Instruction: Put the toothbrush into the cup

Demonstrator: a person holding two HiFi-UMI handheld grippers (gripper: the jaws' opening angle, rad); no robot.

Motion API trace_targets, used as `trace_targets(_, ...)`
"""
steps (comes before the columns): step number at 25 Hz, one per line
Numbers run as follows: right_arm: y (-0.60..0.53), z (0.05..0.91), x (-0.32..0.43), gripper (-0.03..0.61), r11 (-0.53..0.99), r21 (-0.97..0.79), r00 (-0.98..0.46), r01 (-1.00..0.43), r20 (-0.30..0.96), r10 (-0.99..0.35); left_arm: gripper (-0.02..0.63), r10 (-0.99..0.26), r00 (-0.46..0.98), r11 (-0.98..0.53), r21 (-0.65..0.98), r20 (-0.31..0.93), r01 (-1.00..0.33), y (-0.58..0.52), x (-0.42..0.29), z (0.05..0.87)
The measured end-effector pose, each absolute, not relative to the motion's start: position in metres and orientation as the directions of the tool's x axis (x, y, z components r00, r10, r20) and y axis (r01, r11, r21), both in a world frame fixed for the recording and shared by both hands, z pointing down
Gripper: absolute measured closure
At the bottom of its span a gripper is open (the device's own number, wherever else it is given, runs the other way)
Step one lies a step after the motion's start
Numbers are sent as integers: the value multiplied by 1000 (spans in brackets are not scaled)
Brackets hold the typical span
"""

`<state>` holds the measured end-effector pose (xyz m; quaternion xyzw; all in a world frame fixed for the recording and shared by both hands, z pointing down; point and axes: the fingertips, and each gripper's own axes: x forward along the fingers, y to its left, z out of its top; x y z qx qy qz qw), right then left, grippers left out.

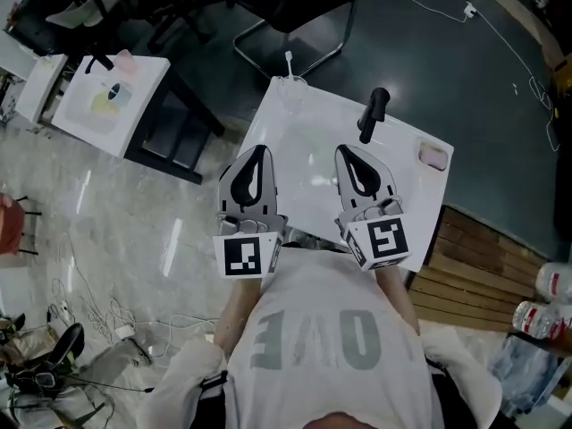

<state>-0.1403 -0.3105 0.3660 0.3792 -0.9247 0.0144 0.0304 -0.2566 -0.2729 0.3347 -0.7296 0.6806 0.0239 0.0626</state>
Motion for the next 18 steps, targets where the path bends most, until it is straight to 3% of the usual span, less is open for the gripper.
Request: trace_targets(18,-308,371,-139,548,734,2,-731,-679,85,-677,581,-995,42,-38,-42,-93,-998,-270,-258,344)
